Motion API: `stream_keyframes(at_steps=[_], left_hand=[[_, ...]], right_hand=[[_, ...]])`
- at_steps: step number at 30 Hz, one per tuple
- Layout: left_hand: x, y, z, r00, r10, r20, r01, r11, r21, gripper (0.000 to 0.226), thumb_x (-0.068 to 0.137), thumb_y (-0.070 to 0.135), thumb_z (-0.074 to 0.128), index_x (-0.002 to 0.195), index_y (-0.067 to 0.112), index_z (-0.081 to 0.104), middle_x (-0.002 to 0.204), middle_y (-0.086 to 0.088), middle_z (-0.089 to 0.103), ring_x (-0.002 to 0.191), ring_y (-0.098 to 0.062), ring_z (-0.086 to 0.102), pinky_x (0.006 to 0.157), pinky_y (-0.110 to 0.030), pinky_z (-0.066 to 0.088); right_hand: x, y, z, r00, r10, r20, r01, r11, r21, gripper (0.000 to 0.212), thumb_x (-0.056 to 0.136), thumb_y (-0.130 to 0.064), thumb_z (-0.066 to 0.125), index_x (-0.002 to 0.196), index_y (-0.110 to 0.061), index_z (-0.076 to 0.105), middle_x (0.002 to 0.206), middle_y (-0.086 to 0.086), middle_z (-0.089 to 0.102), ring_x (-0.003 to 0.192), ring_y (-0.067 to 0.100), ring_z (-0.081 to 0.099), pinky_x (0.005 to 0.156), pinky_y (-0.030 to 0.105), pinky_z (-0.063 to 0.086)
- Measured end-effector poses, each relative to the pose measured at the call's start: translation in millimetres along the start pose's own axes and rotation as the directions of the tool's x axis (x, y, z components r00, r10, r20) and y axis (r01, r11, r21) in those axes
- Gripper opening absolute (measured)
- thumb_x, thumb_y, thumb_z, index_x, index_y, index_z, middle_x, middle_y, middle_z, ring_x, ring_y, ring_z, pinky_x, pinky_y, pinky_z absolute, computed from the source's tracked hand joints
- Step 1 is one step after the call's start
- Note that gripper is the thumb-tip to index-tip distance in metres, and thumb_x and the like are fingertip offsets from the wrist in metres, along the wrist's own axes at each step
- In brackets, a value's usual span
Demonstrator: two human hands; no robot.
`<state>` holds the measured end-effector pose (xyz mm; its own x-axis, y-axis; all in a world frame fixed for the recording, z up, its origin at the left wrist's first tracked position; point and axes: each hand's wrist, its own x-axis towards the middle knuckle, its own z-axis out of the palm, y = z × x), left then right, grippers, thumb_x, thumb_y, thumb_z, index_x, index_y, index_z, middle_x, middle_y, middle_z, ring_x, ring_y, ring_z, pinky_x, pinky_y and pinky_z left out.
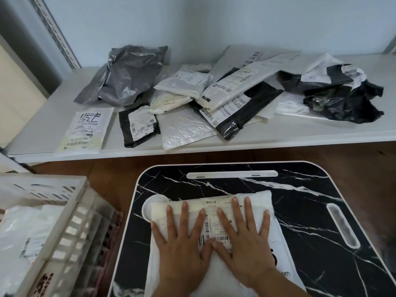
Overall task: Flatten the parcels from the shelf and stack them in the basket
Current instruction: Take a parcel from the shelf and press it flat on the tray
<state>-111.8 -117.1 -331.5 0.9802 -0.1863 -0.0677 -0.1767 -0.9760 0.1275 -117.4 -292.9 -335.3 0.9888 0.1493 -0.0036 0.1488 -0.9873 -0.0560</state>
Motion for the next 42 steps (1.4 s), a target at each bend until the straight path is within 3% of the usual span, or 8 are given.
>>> stream_keyframes(at_steps=[15,27,35,42], left_hand=[[6.0,-1.7,8.6,0.999,-0.001,0.034,0.000,1.000,0.015,0.065,0.092,0.065,0.014,0.147,0.036,0.034,0.158,-0.007,0.024,0.143,-0.043,0.020,0.101,-0.072,0.017],[9.0,-2.8,13.2,0.996,-0.019,0.089,0.016,0.999,0.028,0.064,0.093,0.065,0.014,0.145,0.036,0.039,0.156,-0.007,0.029,0.141,-0.043,0.025,0.098,-0.073,0.017],[8.9,-3.4,14.0,0.994,-0.031,0.100,0.029,0.999,0.021,0.063,0.092,0.066,0.017,0.144,0.038,0.038,0.156,-0.005,0.031,0.142,-0.041,0.024,0.099,-0.073,0.017],[6.5,-3.7,14.5,0.998,-0.017,0.064,0.017,1.000,0.006,0.063,0.092,0.066,0.016,0.147,0.039,0.033,0.158,-0.002,0.024,0.145,-0.037,0.017,0.102,-0.072,0.014]], right_hand=[[3.1,1.0,10.9,1.000,0.009,0.019,-0.009,1.000,-0.001,0.066,0.094,-0.070,0.024,0.148,-0.034,0.034,0.160,0.010,0.021,0.145,0.040,0.019,0.102,0.072,0.015],[6.5,0.9,11.4,0.994,0.043,0.102,-0.044,0.999,0.011,0.062,0.094,-0.069,0.023,0.143,-0.036,0.043,0.153,0.009,0.037,0.140,0.038,0.031,0.097,0.071,0.018],[7.6,1.7,13.3,0.985,0.052,0.167,-0.056,0.998,0.019,0.061,0.094,-0.070,0.022,0.144,-0.040,0.038,0.155,0.007,0.032,0.142,0.036,0.027,0.096,0.072,0.014],[6.1,3.7,15.7,0.991,0.026,0.128,-0.035,0.997,0.069,0.063,0.094,-0.071,0.021,0.148,-0.041,0.030,0.161,0.005,0.017,0.148,0.034,0.012,0.100,0.076,0.013]])
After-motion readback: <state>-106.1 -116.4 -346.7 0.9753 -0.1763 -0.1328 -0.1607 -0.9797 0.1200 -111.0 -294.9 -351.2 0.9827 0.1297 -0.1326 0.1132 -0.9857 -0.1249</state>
